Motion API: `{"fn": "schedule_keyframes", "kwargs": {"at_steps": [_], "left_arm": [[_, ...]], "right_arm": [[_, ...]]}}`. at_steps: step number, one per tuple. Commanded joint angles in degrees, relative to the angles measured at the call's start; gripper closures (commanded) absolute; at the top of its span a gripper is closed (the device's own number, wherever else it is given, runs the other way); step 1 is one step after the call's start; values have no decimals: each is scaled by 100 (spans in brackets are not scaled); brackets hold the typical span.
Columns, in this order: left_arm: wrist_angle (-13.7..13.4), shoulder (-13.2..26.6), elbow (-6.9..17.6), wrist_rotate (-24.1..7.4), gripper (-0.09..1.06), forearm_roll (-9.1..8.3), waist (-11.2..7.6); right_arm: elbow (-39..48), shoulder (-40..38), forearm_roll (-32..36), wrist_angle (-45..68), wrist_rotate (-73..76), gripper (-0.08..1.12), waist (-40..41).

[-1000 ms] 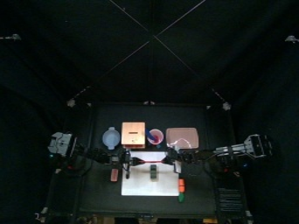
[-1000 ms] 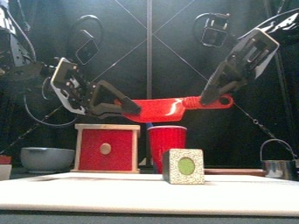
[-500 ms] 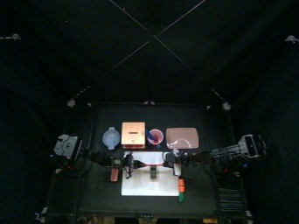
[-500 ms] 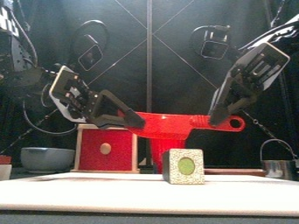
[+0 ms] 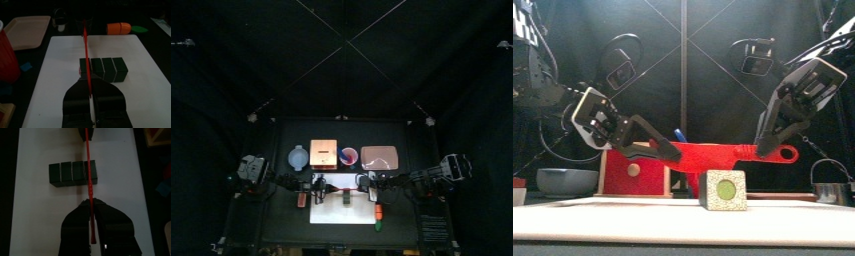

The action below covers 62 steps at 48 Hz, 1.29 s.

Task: Cut the sushi into 4 pieces with the knife
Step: Cut the sushi into 4 pieces

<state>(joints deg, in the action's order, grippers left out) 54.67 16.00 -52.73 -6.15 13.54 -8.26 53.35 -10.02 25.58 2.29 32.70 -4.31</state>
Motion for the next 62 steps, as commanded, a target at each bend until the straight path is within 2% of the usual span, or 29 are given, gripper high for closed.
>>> {"fn": "schedule_keyframes", "kwargs": {"at_steps": [1, 19, 29, 34, 47, 62], "left_arm": [[-53, 9, 202, 0, 91, 44, 26], [-237, -123, 272, -44, 91, 9, -114], [-334, -88, 272, -44, 91, 26, -114], [-378, -44, 272, -35, 91, 79, -88], [-624, 62, 264, -44, 91, 396, -70], [-905, 202, 290, -18, 91, 554, -62]], "right_arm": [[-132, -44, 0, 79, 9, 95, -9], [-220, -334, 0, -211, -26, 95, -79], [-220, -325, 0, -229, -18, 95, -105], [-220, -237, -9, -229, -18, 95, -88], [-229, 123, -9, -185, 0, 95, -62], [-308, 369, 0, -176, 9, 95, -62]]}}
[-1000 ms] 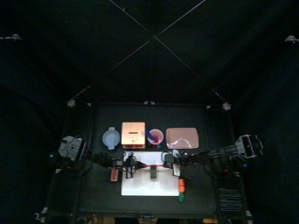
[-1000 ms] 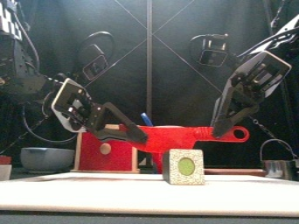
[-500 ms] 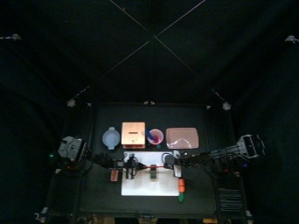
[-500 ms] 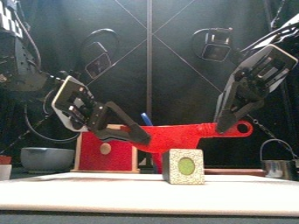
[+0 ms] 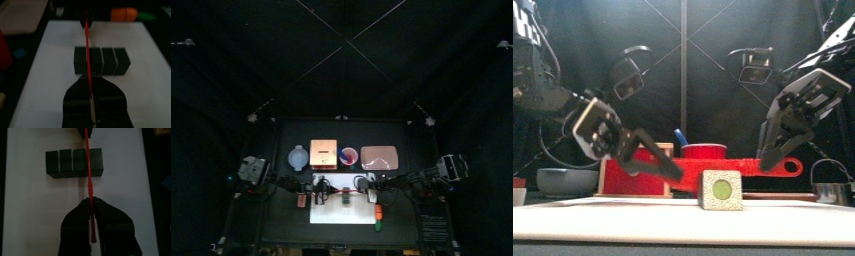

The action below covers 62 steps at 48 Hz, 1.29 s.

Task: Cut the sushi into 4 pieces with the knife
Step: Cut the sushi into 4 pieces

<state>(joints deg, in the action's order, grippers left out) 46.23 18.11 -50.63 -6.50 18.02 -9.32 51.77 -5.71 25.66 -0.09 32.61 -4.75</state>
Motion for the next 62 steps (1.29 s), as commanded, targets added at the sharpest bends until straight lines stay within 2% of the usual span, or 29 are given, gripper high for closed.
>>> {"fn": "schedule_keyframes", "kwargs": {"at_steps": [1, 13, 20, 28, 32, 40, 49, 54, 62], "left_arm": [[-79, 9, 79, 18, 91, 123, 44], [-176, 413, 132, 18, 91, 466, 105], [-211, 422, 141, -9, 91, 606, 211], [-229, 220, 114, -35, 91, 580, 387], [-325, 88, 105, -114, 91, 527, 448], [-519, -158, 123, -413, 91, 527, 492], [-589, -501, 114, -624, 91, 519, 492], [-598, -686, 105, -686, 91, 519, 413], [-598, -932, 97, -826, 91, 439, 114]], "right_arm": [[-149, -44, -18, 62, 18, 95, -18], [-149, 413, -26, 79, 26, 95, -9], [-149, 571, -79, 44, 18, 95, 9], [-167, 439, -35, 0, -44, 95, 193], [-167, 308, 9, -35, -44, 95, 290], [-167, -9, 105, -132, -44, 95, 343], [-176, -316, 79, -211, -26, 95, 272], [-176, -492, 70, -246, -18, 95, 167], [-167, -738, 70, -272, 9, 95, -62]]}}
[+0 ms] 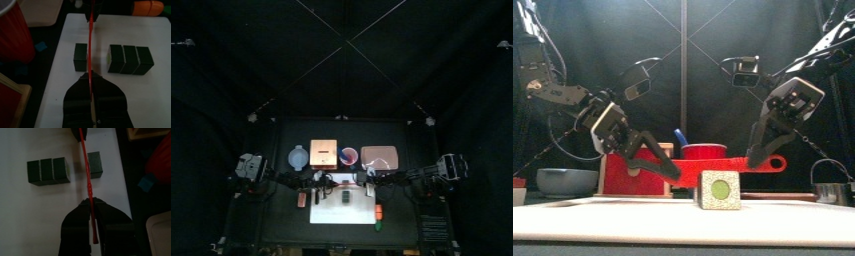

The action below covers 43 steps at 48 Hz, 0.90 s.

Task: Cut the sushi into 4 pieces with the knife
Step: Cut the sushi into 4 pieces

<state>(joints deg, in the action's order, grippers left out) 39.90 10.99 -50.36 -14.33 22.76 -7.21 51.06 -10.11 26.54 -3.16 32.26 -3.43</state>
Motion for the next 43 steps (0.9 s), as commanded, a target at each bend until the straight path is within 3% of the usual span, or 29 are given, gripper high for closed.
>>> {"fn": "schedule_keyframes", "kwargs": {"at_steps": [1, 7, 12, 27, 43], "left_arm": [[35, -229, 62, -53, 91, -62, -123], [35, -237, 97, -79, 91, -308, -290], [35, -176, 105, -70, 91, -431, -325], [35, 0, 114, -44, 91, -422, -325], [-202, 53, 176, -35, 91, -422, -325]], "right_arm": [[-97, -325, -26, 35, 44, 95, -229], [-105, -378, -53, 35, 62, 95, -413], [-88, -334, -132, 35, 62, 95, -519], [-79, -18, -176, 44, 62, 95, -527], [-132, 97, -176, 35, 62, 95, -536]]}}
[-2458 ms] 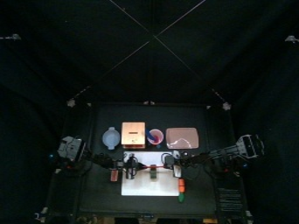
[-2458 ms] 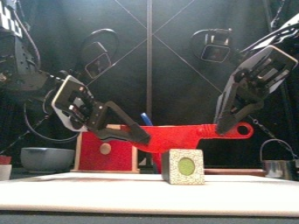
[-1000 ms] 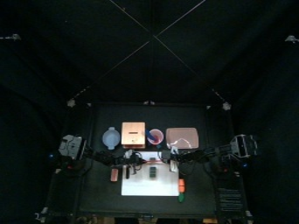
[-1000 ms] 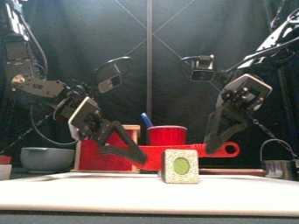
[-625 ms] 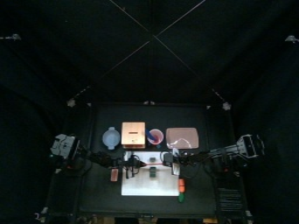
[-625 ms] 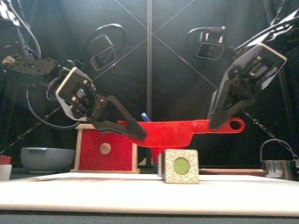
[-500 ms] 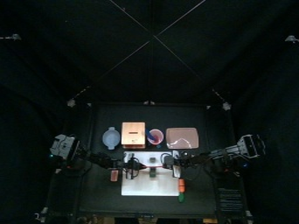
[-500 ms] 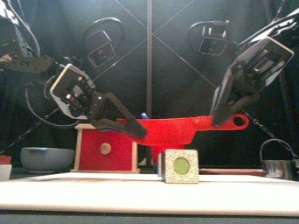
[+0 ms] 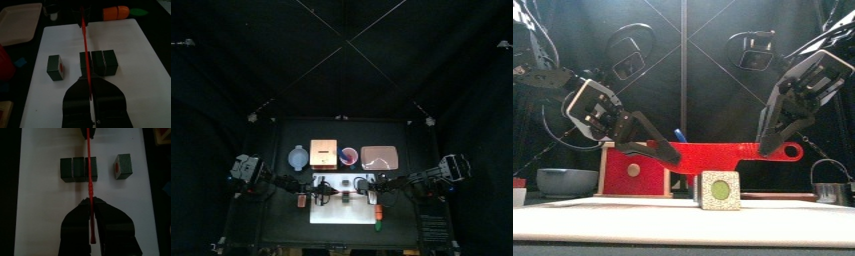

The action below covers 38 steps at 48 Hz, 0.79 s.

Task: Cut the sushi into 4 pieces with the knife
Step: Cut the sushi into 4 pieces

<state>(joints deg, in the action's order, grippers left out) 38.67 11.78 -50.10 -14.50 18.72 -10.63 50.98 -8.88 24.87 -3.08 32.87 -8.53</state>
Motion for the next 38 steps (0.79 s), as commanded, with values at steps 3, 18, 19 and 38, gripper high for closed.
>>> {"fn": "schedule_keyframes", "kwargs": {"at_steps": [3, 18, 19, 38], "left_arm": [[-105, -62, 167, -26, 91, -18, 18], [-114, -123, 176, -26, 91, -18, 9], [-114, -114, 176, -18, 91, -18, 9], [-387, -44, 185, -18, 91, -18, -9]], "right_arm": [[-132, -79, -9, 26, 0, 95, -26], [-97, -264, -9, 26, 0, 95, -105], [-97, -255, -9, 26, 0, 95, -105], [-141, 44, -9, 26, 9, 95, -105]]}}
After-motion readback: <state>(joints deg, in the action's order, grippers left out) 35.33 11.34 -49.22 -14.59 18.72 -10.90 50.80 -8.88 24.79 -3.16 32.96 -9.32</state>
